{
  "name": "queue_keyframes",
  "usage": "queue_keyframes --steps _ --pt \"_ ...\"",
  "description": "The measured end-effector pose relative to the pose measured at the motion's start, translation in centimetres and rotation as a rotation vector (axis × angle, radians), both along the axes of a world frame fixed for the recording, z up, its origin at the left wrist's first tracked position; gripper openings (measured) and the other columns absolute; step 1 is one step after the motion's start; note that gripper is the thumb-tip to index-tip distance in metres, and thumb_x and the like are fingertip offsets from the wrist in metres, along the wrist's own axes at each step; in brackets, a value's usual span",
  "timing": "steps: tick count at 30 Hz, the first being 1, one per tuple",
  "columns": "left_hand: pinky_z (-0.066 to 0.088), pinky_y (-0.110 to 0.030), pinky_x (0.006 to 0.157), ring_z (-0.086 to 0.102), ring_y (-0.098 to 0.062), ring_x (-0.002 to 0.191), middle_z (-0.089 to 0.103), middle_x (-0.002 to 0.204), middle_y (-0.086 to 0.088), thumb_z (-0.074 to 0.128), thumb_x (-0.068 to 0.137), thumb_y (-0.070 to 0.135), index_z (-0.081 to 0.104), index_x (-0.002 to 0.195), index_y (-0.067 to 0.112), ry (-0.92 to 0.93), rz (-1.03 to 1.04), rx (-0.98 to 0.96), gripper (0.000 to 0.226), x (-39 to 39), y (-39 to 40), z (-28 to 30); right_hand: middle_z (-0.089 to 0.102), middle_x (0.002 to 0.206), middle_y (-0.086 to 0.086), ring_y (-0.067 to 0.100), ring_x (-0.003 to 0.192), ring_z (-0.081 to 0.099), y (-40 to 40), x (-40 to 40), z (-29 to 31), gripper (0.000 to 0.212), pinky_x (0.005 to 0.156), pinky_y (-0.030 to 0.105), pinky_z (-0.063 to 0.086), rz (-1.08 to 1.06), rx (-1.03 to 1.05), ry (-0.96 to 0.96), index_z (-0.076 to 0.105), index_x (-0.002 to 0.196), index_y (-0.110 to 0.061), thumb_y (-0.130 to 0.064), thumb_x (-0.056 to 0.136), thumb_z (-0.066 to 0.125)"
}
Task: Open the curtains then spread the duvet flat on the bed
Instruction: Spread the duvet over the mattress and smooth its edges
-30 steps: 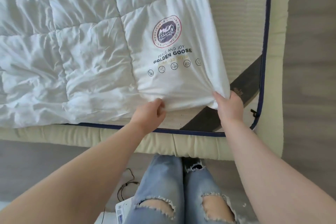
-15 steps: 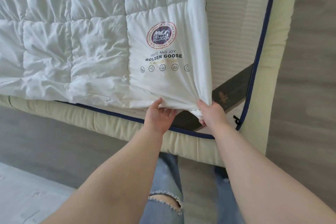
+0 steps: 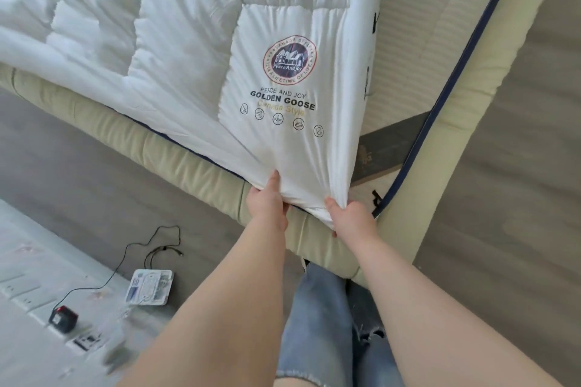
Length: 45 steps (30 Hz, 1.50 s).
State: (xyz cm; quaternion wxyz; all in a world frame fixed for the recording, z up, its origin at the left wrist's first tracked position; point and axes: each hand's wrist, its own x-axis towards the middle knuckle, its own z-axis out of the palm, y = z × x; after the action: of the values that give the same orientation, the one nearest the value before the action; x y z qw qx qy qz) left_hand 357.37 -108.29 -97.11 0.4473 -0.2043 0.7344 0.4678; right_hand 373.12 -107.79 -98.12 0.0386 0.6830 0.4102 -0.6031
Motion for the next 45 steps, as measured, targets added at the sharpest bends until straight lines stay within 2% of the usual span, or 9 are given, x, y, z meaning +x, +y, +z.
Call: queue_keyframes --steps 11,15,18,22,27,31,34,39,45 --pt "0.061 -0.041 0.074 0.07 -0.028 0.095 0.072 0.105 -0.006 0.072 0.086 0.022 0.062 0.11 0.014 -0.004 -0.138 -0.12 0.027 0.2 -5.2 -1.5 0.071 0.078 0.014 0.033 0.071 0.069 -4.0 0.7 -0.9 0.046 0.076 0.045 0.06 0.26 -0.178 -0.142 0.059 0.083 -0.012 -0.052 0.1 0.042" --pt "0.04 -0.036 0.096 0.049 -0.031 0.118 0.05 0.125 -0.01 0.071 0.076 0.028 0.041 0.126 0.017 0.49 -0.471 -0.42 0.059 0.7 -1.8 0.6 0.074 0.096 0.016 0.028 0.069 0.063 -0.1 -0.3 -0.4 0.05 0.076 0.039 0.055 0.556 -0.303 -0.234 0.062 0.11 -0.005 -0.046 0.098 0.036" --pt "0.03 -0.034 0.107 0.034 -0.029 0.128 0.038 0.126 -0.005 0.073 0.071 0.033 0.039 0.133 0.024 0.894 -0.828 -0.192 0.071 2.9 1.7 2.7 0.059 0.134 0.017 0.032 0.11 0.062 2.3 -0.6 0.5 0.065 0.088 0.036 0.047 0.822 -0.389 -0.223 0.047 0.142 -0.009 -0.056 0.099 0.036" --pt "0.026 -0.049 0.115 0.002 -0.037 0.145 0.005 0.16 -0.021 0.075 0.07 0.053 0.01 0.15 0.04 0.733 -1.344 -0.247 0.104 6.0 7.1 2.1 0.065 0.117 0.014 0.028 0.093 0.065 5.5 0.9 -0.3 0.059 0.086 0.035 0.051 1.053 -0.436 -0.208 0.052 0.133 -0.011 -0.054 0.094 0.049" --pt "0.031 -0.067 0.102 -0.001 -0.06 0.139 -0.027 0.154 -0.028 0.072 0.077 0.034 -0.013 0.147 0.05 0.531 -1.416 -0.503 0.111 7.4 11.2 -0.9 0.072 0.103 0.007 0.027 0.09 0.066 11.9 1.5 -1.6 0.026 0.08 0.037 0.056 1.349 -0.104 -0.224 0.066 0.105 -0.015 -0.026 0.095 0.045" --pt "0.031 -0.074 0.097 -0.002 -0.067 0.135 -0.026 0.151 -0.035 0.081 0.063 0.056 -0.02 0.147 0.045 0.483 -1.453 -0.655 0.132 7.6 13.7 -3.0 0.059 0.089 0.0 0.027 0.085 0.056 20.4 3.9 -0.6 0.005 0.065 0.036 0.048 1.076 0.516 -0.144 0.055 0.087 -0.023 -0.027 0.088 0.052" --pt "0.033 -0.075 0.097 -0.001 -0.068 0.135 -0.028 0.149 -0.038 0.086 0.052 0.061 -0.032 0.142 0.042 0.49 -1.494 -0.702 0.149 7.7 14.2 -4.2 0.05 0.121 0.007 0.03 0.112 0.047 27.9 5.1 0.1 0.03 0.085 0.044 0.046 1.086 0.876 -0.105 0.054 0.115 -0.022 -0.019 0.085 0.057" --pt "0.034 -0.073 0.098 0.0 -0.068 0.135 -0.024 0.149 -0.039 0.087 0.043 0.062 -0.038 0.139 0.043 0.51 -1.472 -0.735 0.159 7.7 15.0 -4.7 -0.018 0.165 0.003 0.03 0.152 -0.014 38.4 3.5 0.5 0.097 0.122 0.048 0.0 1.523 0.977 -0.325 0.003 0.156 -0.04 0.001 0.082 0.049" --pt "0.039 -0.068 0.095 0.009 -0.07 0.133 -0.026 0.149 -0.039 0.086 0.035 0.068 -0.041 0.135 0.048 0.545 -1.455 -0.705 0.164 7.3 14.5 -6.1 -0.004 0.166 0.013 0.033 0.152 0.003 41.8 -2.0 -2.1 0.094 0.121 0.057 0.009 1.885 0.713 -0.459 0.001 0.158 -0.036 -0.031 0.086 0.061"
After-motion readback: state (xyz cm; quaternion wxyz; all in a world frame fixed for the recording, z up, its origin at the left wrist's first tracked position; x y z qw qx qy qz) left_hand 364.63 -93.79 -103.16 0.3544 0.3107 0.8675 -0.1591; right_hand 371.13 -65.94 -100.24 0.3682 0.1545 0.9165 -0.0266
